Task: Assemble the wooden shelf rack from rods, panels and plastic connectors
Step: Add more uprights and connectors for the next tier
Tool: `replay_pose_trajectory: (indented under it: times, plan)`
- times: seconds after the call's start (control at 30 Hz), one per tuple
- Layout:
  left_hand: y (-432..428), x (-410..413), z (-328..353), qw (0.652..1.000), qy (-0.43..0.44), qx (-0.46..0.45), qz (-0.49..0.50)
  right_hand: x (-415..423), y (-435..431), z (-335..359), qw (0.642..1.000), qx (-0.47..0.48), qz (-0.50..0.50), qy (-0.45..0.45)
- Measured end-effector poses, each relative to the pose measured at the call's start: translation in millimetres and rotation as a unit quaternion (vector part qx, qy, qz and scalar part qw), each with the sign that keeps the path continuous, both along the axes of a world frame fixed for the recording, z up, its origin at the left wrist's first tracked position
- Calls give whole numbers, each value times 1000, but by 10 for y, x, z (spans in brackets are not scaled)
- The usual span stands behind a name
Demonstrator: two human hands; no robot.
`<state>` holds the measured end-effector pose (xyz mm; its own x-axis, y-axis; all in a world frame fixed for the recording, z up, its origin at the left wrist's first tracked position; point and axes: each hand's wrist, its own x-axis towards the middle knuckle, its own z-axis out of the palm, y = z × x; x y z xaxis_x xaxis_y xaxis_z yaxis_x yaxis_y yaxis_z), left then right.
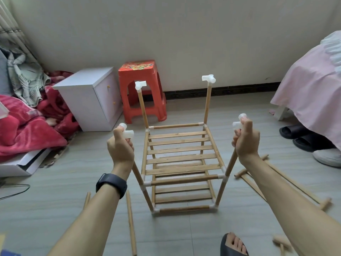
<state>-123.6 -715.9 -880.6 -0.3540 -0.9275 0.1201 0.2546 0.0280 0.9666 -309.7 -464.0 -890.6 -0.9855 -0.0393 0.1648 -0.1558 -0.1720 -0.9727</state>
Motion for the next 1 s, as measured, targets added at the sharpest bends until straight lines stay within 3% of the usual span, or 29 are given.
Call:
replay_pose_trajectory:
  times: [0.27,0.43,0.5,0.6,0.73,0.8,0.93,1.0]
  plan:
    - [121,-45,11,997,-29,-15,63,46,-57,-39,997,60,-48,26]
    - [92,53,19,990,-101,-98,-23,175,-60,-159,988,146,-58,10]
    - [57,198,-110,977,-142,-149,-59,254,23,-460,969,235,-73,-7]
    - [-21,578,-635,950,-252,-161,-86,474,171,-979,895,434,-29,-100]
    - [-137,1210,-1597,901,-419,-44,-102,825,-17,-1190,789,572,217,-52]
    - [-165,1446,-2008,852,-503,2,-144,1000,-286,-1177,726,622,292,25]
    - [-199,1565,-2546,778,-589,35,-216,1224,-953,-1070,634,653,278,307]
    - [-225,1498,-2689,756,-613,35,-228,1254,-1257,-1078,581,672,313,336]
